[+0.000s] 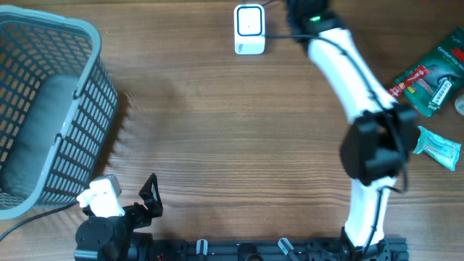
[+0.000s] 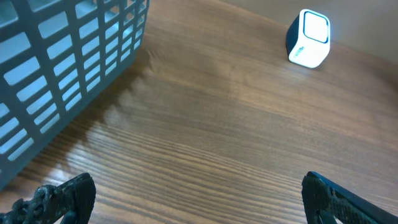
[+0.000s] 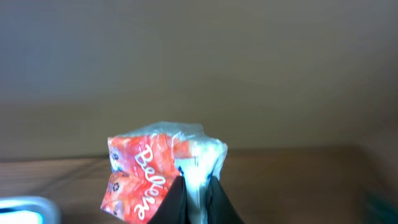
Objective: Scan the item barcode
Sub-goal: 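Carry the tissue pack to the right side and release it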
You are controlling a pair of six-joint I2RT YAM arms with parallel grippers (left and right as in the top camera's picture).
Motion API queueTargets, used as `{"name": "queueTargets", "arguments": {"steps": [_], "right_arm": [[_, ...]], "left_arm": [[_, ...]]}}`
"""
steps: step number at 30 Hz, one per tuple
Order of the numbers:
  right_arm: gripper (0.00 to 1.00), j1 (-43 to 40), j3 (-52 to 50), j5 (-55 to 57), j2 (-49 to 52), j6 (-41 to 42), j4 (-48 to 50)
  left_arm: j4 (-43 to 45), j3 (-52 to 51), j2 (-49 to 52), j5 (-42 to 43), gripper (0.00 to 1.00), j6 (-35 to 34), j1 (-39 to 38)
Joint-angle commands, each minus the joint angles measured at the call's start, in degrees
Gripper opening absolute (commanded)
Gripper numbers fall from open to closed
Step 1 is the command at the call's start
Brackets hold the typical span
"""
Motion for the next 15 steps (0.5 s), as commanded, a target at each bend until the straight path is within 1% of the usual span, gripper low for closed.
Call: {"name": "queueTargets", "arguments": {"steps": [1, 2, 3, 4, 7, 9, 10, 11, 12, 15], "right_arm": [[0.04, -11.06, 0.26, 12.41, -0.35, 14.91, -19.85], [0.04, -13.42, 0.26, 9.81, 0.31, 19.30, -23.98], [0.04, -17.46, 0.26, 4.48, 1.38, 24.63, -28.98], [0.04, -20.52, 0.26, 0.09, 2.36, 26.12, -31.28], [0.05, -30.14, 0.26, -13.27, 6.08, 25.57, -36.57], [0.05, -32.54, 0.26, -16.52, 6.51, 22.69, -37.42], [0.10, -33.09, 0.28, -17.55, 6.45, 20.85, -37.31], [0.51, -33.66, 0.31, -17.66, 5.90, 18.86, -37.66], [1.00, -33.94, 0.33, -17.66, 5.07, 17.77, -38.42], [1.00, -34.12, 0.35, -18.67, 0.24, 17.00, -40.13]], "left_arm": [[0.11, -0.28, -0.15, -0.79, 1.00, 0.79, -0.26], [0.11, -0.28, -0.15, -0.79, 1.00, 0.81, -0.26], [0.11, -0.28, -0.15, -0.79, 1.00, 0.81, -0.26], [0.11, -0.28, -0.15, -0.79, 1.00, 0.79, -0.26], [0.11, -0.28, -0.15, -0.79, 1.00, 0.81, -0.26], [0.11, -0.28, -0.15, -0.79, 1.00, 0.81, -0.26], [0.11, -0.28, -0.15, -0.79, 1.00, 0.79, -0.26], [0.11, -0.28, -0.15, -0.79, 1.00, 0.79, -0.26], [0.11, -0.28, -0.15, -0.79, 1.00, 0.81, -0.26], [0.11, -0.28, -0.15, -0.79, 1.00, 0.79, -0.26]]}}
